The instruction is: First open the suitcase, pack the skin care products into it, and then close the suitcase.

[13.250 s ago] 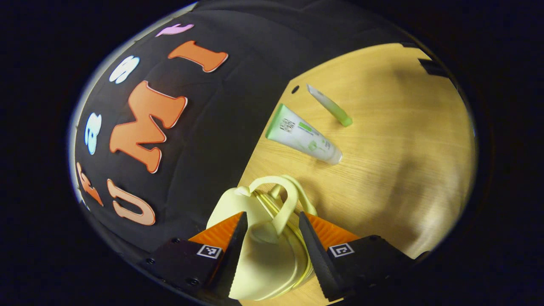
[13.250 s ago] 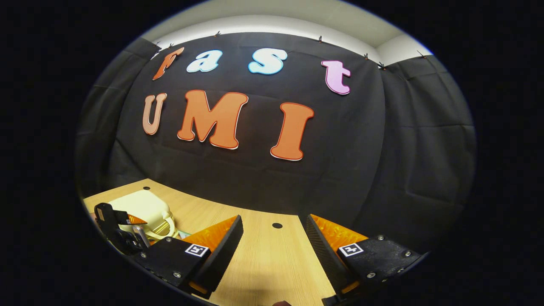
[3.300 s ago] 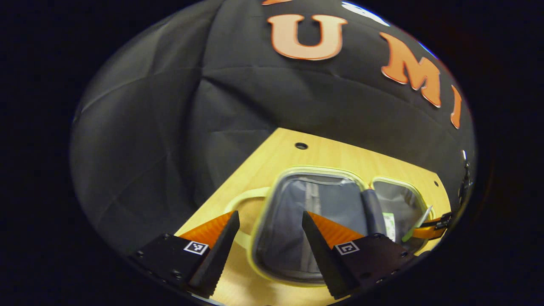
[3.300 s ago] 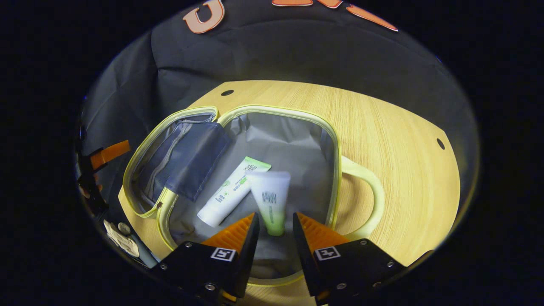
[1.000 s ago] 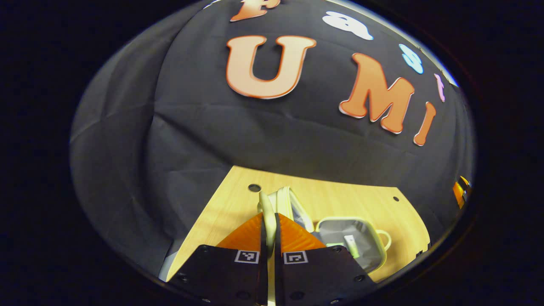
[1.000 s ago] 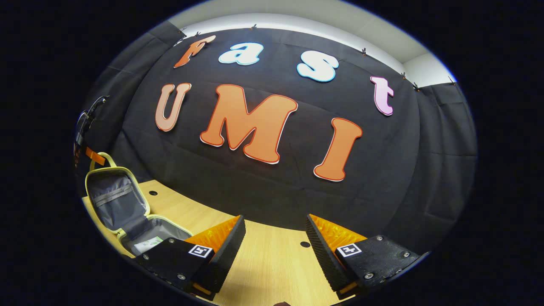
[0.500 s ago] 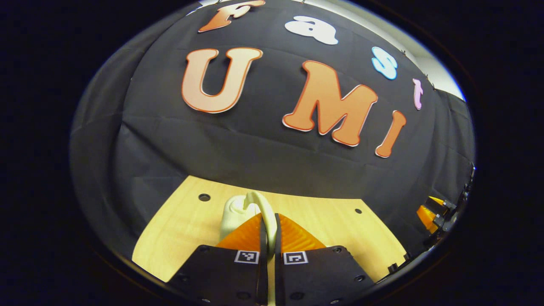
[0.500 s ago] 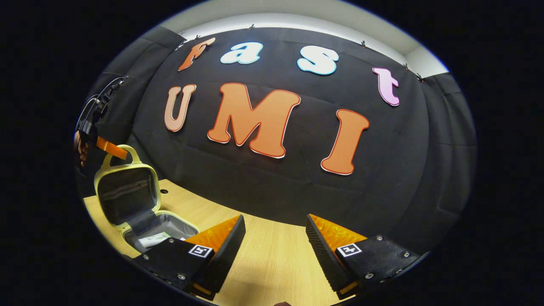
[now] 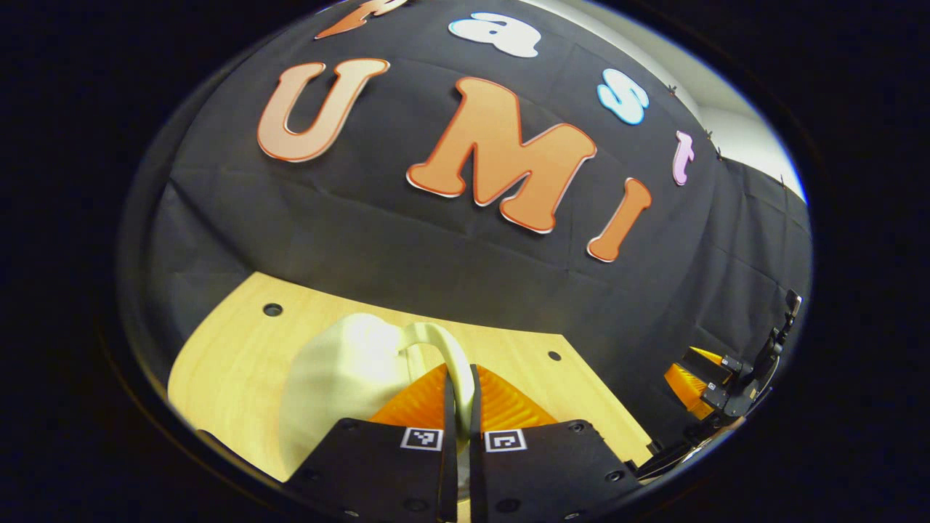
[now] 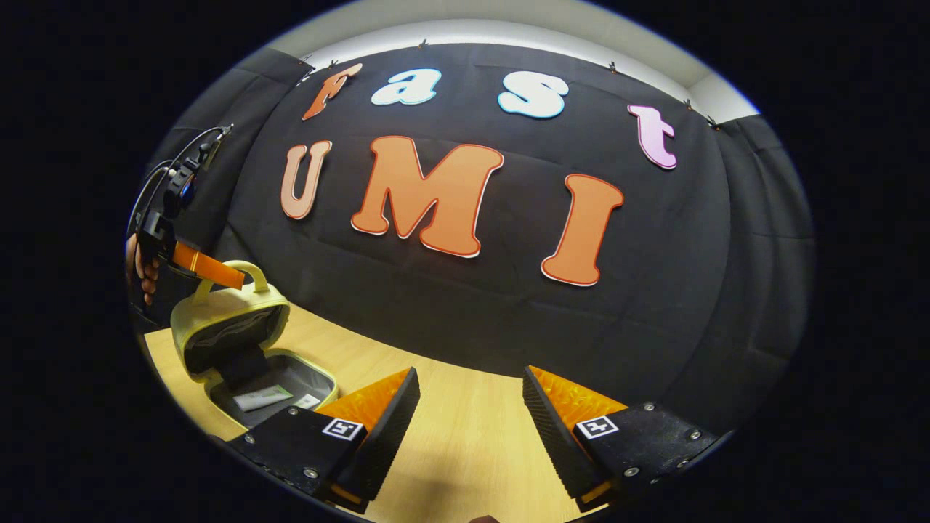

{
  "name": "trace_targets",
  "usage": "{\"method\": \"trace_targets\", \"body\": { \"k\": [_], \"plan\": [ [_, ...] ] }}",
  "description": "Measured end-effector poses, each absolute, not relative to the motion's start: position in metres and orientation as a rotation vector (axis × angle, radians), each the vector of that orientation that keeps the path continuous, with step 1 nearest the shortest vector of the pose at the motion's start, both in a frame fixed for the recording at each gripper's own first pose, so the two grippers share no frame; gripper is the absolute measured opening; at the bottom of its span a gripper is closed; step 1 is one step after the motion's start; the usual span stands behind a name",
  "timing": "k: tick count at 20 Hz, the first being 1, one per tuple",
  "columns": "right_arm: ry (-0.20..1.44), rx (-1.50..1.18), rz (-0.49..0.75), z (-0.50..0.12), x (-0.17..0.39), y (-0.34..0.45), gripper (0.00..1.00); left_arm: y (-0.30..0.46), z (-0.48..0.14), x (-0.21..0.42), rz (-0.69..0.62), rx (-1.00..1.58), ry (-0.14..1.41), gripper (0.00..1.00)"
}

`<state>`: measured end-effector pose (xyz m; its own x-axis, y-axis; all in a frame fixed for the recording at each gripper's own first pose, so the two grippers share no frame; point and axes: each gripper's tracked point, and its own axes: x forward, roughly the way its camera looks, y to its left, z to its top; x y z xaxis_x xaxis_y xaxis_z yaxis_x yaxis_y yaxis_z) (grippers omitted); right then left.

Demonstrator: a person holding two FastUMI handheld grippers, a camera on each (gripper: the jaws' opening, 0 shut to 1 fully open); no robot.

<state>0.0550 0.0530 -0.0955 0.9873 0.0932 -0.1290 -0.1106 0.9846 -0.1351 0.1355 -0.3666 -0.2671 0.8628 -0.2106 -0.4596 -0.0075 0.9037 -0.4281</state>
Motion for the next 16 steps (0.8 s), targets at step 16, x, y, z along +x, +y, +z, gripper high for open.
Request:
{"method": "trace_targets", "body": {
  "k": [16],
  "plan": [
    [0.172, -0.105, 0.098, -0.121, 0.045, 0.015, 0.91, -0.509, -0.384, 0.134, -0.197, -0.225, 0.811, 0.1]
  ]
}}
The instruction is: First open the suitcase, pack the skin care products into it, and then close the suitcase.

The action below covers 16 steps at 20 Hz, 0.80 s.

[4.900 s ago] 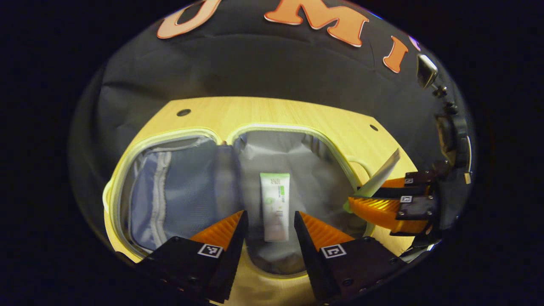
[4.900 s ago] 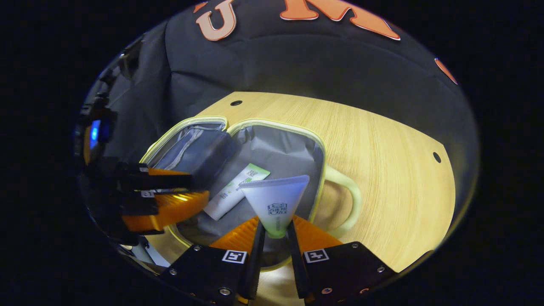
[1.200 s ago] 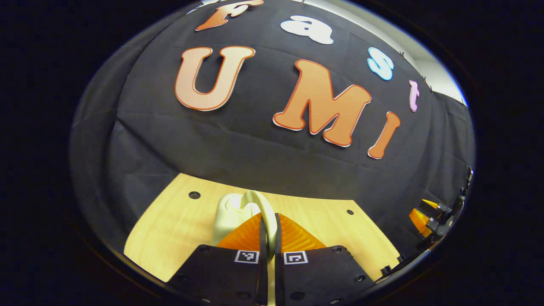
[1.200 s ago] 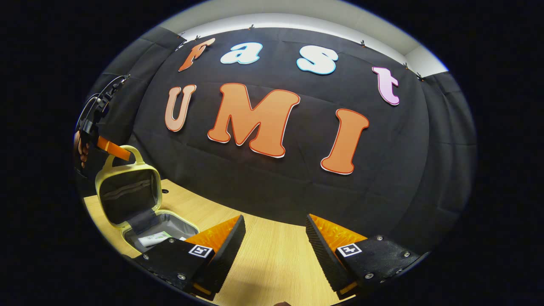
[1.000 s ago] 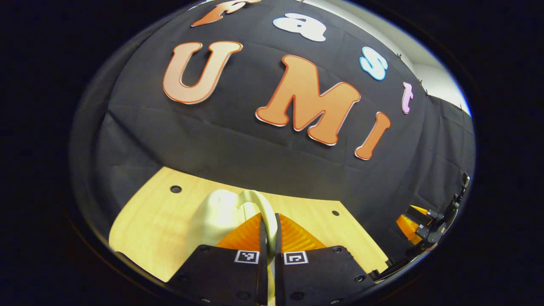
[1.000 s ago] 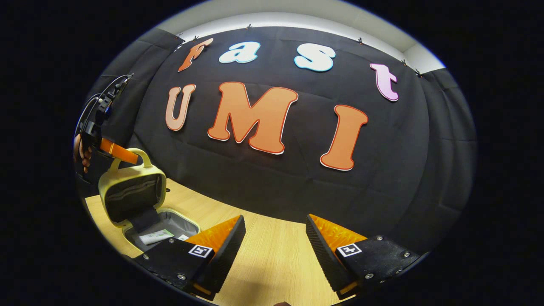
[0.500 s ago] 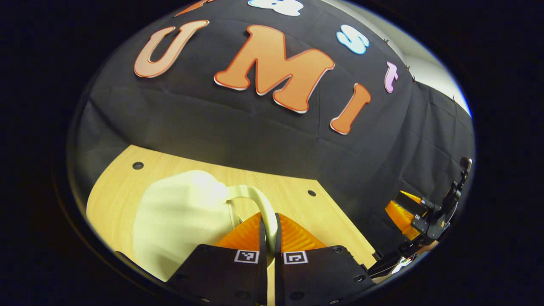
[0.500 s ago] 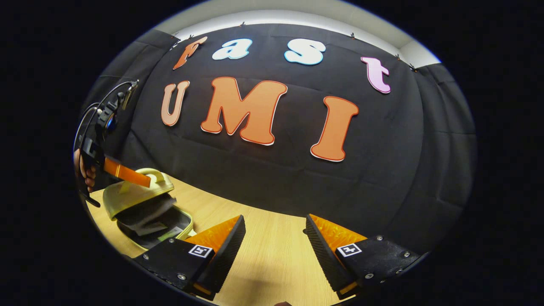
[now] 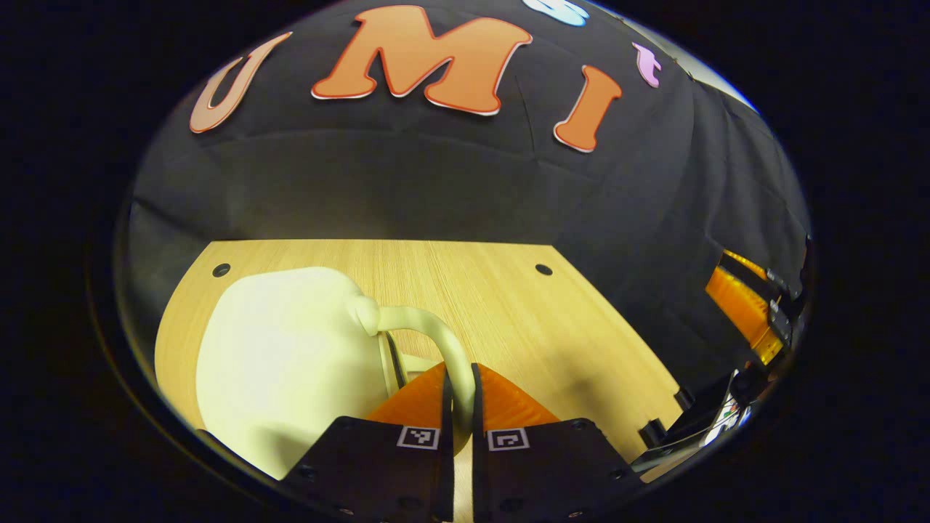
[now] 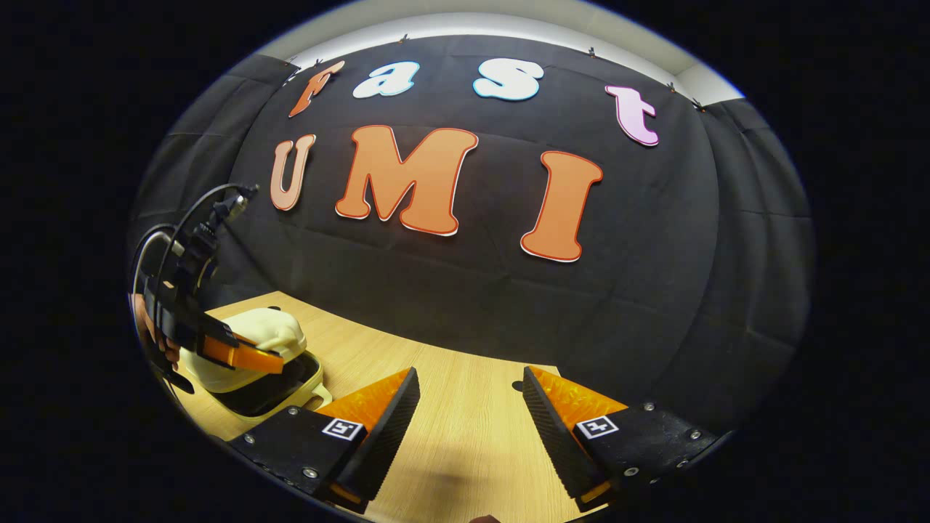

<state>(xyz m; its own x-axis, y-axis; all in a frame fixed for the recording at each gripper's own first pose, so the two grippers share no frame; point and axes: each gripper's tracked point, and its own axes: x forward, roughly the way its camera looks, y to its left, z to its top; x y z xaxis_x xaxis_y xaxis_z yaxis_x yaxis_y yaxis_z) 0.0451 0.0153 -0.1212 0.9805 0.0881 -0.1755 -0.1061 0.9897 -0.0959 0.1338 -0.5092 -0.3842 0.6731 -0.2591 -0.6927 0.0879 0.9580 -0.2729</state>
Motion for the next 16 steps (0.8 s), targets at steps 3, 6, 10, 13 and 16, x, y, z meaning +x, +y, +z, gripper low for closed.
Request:
{"method": "trace_targets", "body": {
  "k": [3, 6, 10, 13, 16],
  "plan": [
    [0.175, -0.115, 0.111, -0.125, 0.043, 0.016, 0.91, -0.526, -0.399, 0.127, -0.197, -0.249, 0.852, 0.18],
    [0.183, -0.124, 0.13, -0.13, 0.041, 0.017, 0.91, -0.539, -0.395, 0.125, -0.193, -0.286, 0.832, 0.24],
    [0.17, -0.128, 0.156, -0.127, 0.039, 0.02, 0.91, -0.549, -0.363, 0.13, -0.176, -0.237, 0.737, 0.51],
    [0.154, -0.12, 0.184, -0.123, 0.04, 0.028, 0.92, -0.554, -0.328, 0.137, -0.132, -0.211, 0.637, 0.87],
    [0.134, -0.109, 0.214, -0.113, 0.042, 0.041, 0.91, -0.552, -0.286, 0.145, -0.062, -0.161, 0.508, 0.95]
  ]
}}
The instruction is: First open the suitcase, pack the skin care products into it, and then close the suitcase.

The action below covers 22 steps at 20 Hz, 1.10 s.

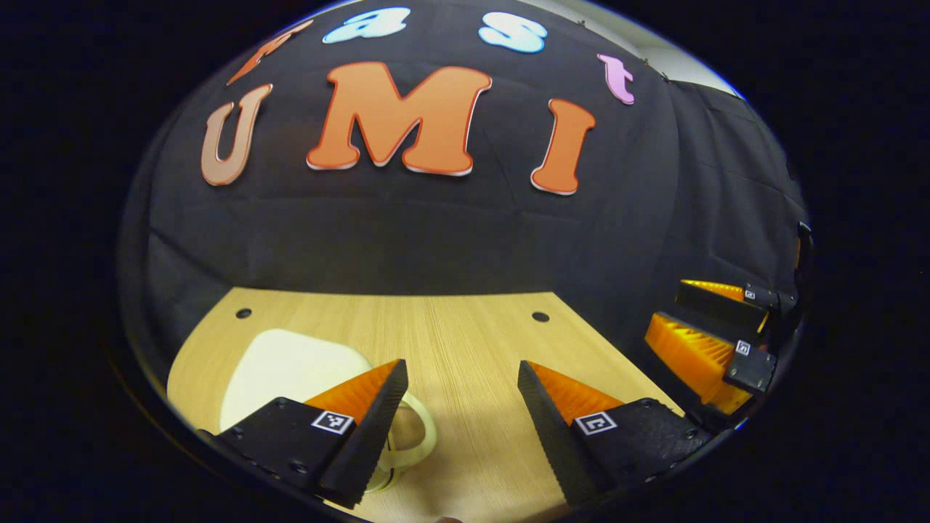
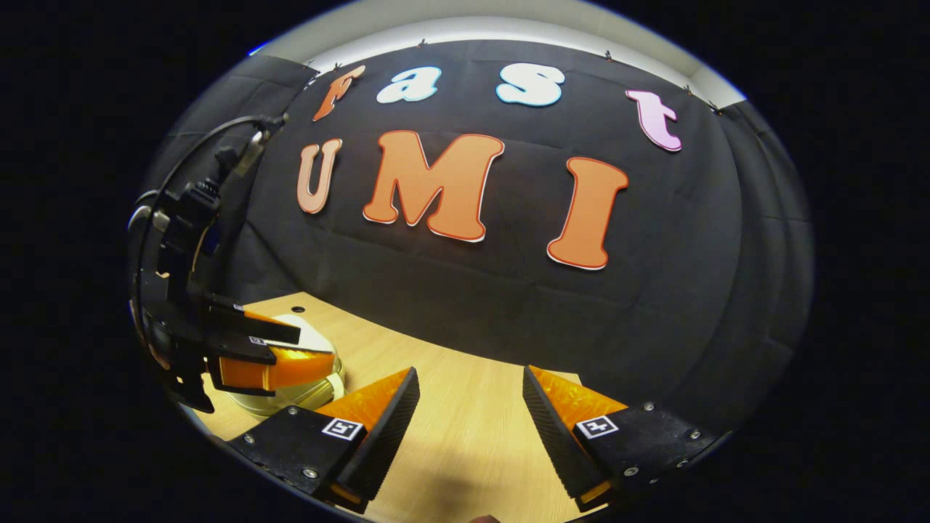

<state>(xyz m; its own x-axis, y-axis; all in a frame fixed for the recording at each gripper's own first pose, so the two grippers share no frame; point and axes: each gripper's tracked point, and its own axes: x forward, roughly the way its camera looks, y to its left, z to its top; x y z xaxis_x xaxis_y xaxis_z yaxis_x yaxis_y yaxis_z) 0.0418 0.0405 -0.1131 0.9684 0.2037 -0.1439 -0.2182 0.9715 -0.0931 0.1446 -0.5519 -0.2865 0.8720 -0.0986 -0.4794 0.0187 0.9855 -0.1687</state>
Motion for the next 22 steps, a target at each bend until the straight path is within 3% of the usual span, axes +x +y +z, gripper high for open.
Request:
{"method": "trace_targets", "body": {
  "k": [9, 22],
  "plan": [
    [0.03, -0.069, 0.274, -0.081, 0.039, 0.058, 0.91, -0.52, -0.184, 0.123, 0.169, -0.075, 0.167, 0.97],
    [0.047, -0.026, 0.265, -0.093, 0.035, 0.052, 0.91, -0.543, -0.207, 0.117, 0.13, -0.025, 0.211, 0.97]
  ]
}}
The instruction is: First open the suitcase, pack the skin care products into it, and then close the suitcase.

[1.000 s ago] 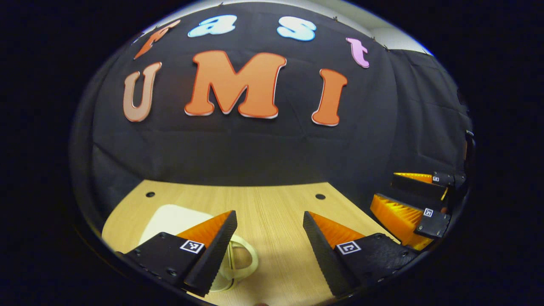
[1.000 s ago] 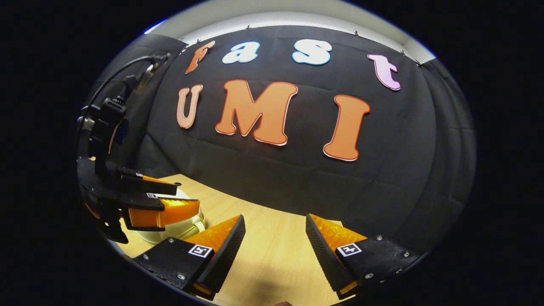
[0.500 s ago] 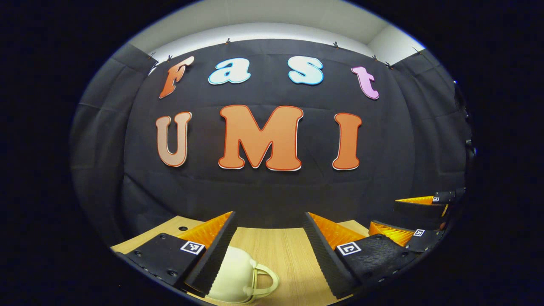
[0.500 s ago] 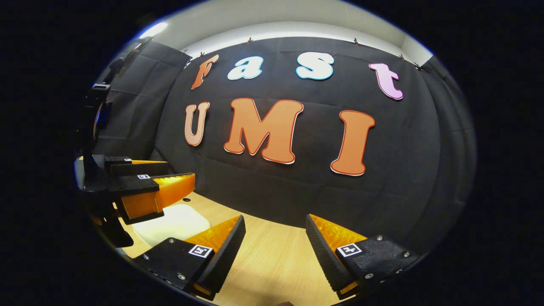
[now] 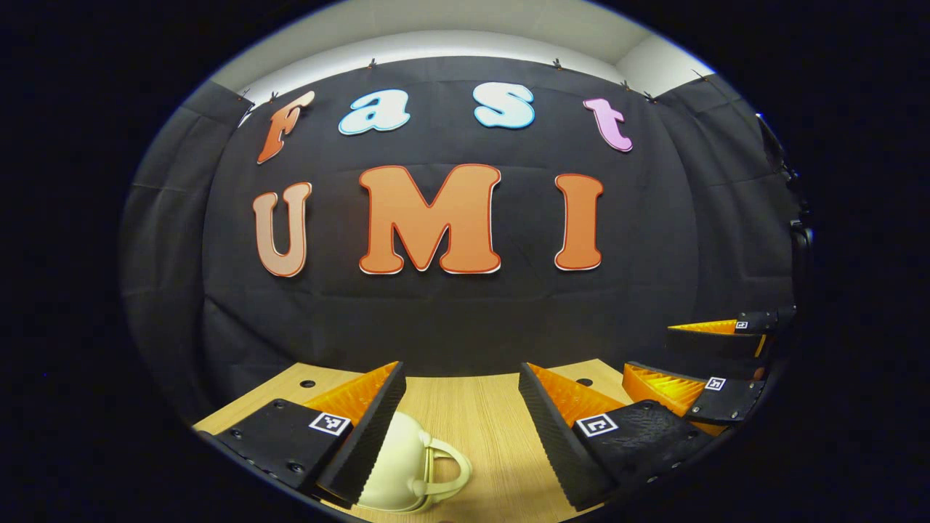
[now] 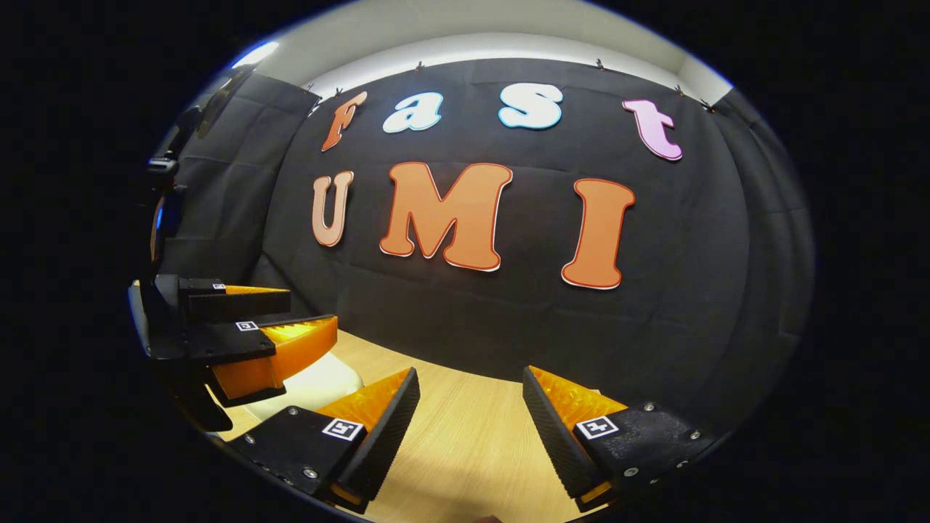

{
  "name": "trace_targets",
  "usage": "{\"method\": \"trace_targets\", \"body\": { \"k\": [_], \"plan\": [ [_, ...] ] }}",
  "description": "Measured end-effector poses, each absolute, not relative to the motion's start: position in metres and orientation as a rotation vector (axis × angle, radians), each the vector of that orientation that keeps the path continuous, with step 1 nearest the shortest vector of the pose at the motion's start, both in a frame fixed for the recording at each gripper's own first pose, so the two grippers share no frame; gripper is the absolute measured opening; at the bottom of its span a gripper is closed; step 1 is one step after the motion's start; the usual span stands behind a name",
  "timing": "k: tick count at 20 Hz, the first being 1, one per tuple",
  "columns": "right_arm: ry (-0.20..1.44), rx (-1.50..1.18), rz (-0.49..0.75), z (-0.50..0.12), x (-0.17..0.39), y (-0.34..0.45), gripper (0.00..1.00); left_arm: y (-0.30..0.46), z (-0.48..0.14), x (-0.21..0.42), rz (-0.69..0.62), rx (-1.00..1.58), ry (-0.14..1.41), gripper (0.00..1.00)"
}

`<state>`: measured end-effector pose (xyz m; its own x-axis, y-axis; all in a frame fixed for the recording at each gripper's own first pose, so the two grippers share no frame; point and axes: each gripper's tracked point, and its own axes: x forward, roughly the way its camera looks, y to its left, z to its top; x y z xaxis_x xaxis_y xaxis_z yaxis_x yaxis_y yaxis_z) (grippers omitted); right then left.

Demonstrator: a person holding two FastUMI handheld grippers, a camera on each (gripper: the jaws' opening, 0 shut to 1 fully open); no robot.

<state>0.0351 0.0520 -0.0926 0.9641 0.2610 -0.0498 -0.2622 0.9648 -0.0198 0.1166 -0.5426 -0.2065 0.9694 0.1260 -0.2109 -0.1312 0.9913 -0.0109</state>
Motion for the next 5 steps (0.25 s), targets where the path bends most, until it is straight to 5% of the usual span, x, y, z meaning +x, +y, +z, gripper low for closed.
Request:
{"method": "trace_targets", "body": {
  "k": [5],
  "plan": [
    [0.057, -0.02, 0.247, -0.0961, 0.0334, 0.0496, 0.91, -0.5469, -0.2099, 0.1136, 0.1, -0.078, 0.211, 0.96]
  ]
}}
